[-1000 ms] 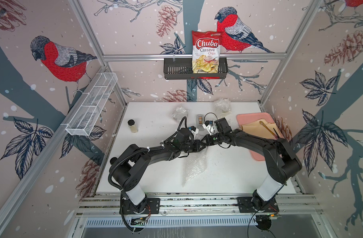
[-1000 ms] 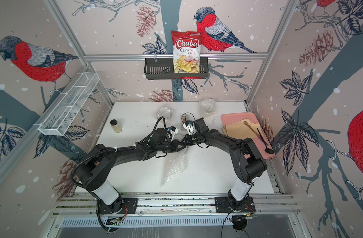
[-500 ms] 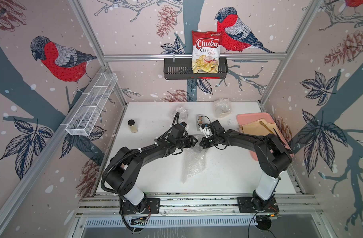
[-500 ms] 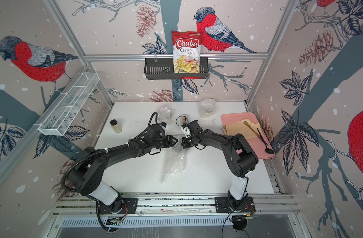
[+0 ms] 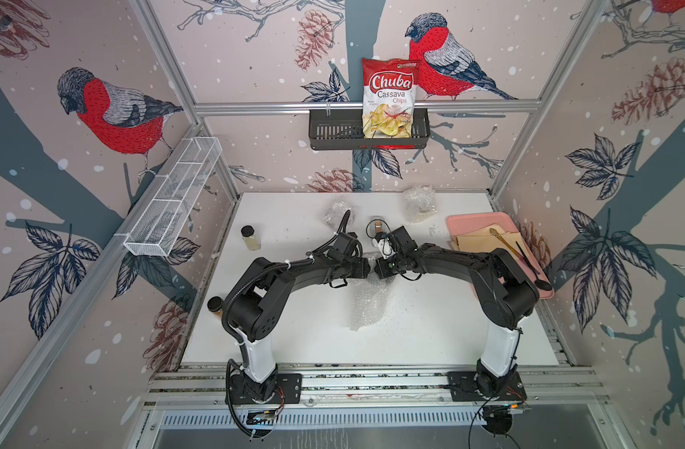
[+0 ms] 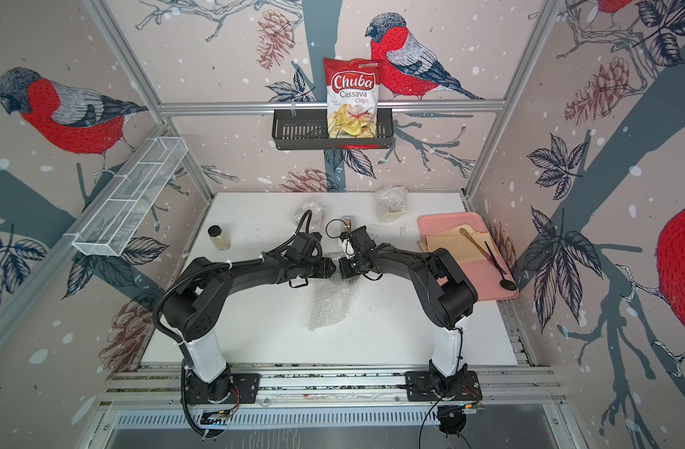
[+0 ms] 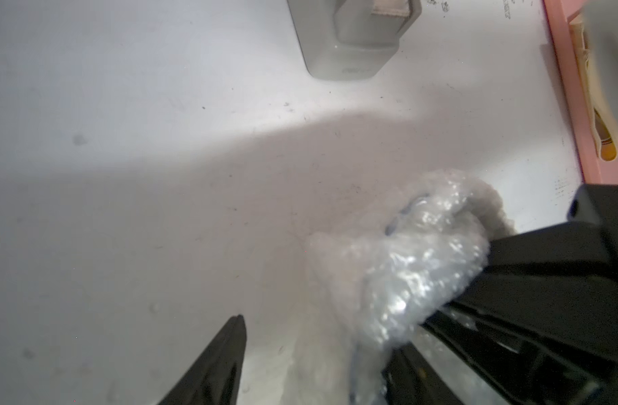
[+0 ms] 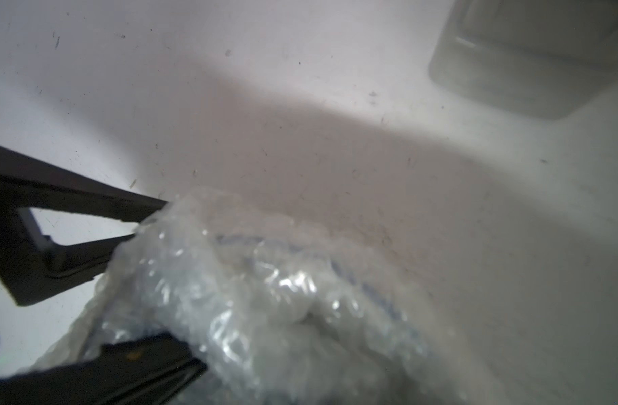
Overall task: Wrap bowls in bubble wrap
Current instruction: Wrap the bowl in bubble wrap.
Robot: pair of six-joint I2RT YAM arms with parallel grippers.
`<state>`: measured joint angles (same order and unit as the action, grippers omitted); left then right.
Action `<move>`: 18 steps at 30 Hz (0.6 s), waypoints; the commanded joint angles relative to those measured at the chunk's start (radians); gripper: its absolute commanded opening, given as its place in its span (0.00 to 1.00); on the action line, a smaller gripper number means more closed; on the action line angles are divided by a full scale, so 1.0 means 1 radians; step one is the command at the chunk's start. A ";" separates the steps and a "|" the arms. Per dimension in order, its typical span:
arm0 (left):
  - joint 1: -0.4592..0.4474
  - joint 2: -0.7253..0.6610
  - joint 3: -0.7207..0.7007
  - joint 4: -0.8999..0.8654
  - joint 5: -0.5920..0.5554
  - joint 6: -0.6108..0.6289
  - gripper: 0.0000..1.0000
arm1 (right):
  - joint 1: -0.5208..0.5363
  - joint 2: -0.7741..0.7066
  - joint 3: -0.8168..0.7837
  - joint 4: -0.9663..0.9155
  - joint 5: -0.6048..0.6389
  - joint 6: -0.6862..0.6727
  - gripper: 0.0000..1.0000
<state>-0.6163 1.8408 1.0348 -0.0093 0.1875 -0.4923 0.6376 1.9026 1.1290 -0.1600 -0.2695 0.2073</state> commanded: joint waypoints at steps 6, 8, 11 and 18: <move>-0.040 0.081 0.016 -0.006 0.015 -0.009 0.58 | -0.025 -0.068 -0.042 -0.036 -0.008 0.004 0.18; -0.040 0.083 0.006 0.002 0.018 -0.019 0.55 | -0.030 -0.105 -0.049 -0.044 -0.013 0.004 0.29; -0.040 0.080 0.002 -0.001 0.008 -0.028 0.55 | -0.033 -0.172 -0.069 -0.055 -0.009 0.007 0.43; -0.043 0.087 0.027 -0.050 -0.025 -0.066 0.54 | -0.003 -0.388 -0.165 -0.124 0.006 0.049 0.60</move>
<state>-0.6571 1.9129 1.0584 0.0685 0.2062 -0.5266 0.6140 1.5799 0.9947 -0.2344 -0.2604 0.2169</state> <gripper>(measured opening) 0.547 0.589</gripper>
